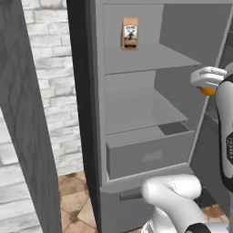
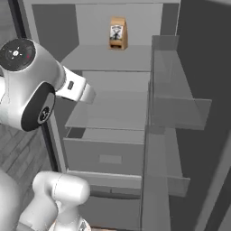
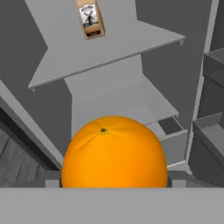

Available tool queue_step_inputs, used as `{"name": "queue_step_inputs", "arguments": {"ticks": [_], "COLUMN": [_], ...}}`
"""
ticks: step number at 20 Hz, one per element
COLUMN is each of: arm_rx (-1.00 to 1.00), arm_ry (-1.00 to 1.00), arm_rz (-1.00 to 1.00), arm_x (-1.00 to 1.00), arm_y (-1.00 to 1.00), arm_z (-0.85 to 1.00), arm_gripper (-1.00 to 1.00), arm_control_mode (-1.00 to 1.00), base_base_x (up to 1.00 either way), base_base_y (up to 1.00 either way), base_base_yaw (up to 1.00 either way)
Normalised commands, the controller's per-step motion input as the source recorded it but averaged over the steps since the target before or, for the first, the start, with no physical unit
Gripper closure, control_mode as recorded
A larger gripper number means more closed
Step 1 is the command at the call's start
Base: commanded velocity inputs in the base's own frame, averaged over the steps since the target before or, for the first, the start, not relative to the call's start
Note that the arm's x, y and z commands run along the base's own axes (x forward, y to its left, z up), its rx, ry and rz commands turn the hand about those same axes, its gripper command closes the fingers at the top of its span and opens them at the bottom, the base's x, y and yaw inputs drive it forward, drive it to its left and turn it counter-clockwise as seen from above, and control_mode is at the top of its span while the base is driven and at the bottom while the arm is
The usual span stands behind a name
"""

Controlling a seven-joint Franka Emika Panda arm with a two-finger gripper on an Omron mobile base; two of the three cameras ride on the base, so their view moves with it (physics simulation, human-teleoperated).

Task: Pick the apple and orange from the fridge and place them on the plate next to the blender to make a fruit smoothie.

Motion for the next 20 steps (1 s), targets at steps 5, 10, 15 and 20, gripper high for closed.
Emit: {"name": "queue_step_inputs", "arguments": {"ticks": [5, 10, 15, 20], "arm_rx": [0.00, 0.00, 0.00, 0.00], "arm_ry": [0.00, 0.00, 0.00, 0.00], "arm_rz": [0.00, 0.00, 0.00, 0.00], "arm_x": [0.00, 0.00, 0.00, 0.00], "arm_y": [0.00, 0.00, 0.00, 0.00], "arm_z": [0.00, 0.00, 0.00, 0.00], "arm_gripper": [1.00, 1.00, 1.00, 1.00], "arm_control_mode": [1.00, 1.00, 1.00, 1.00], "base_base_x": [-0.96, -0.76, -0.59, -0.22], "base_base_y": [0.00, -0.08, -0.10, -0.55], "base_base_yaw": [-0.43, -0.72, -0.77, -0.73]}}
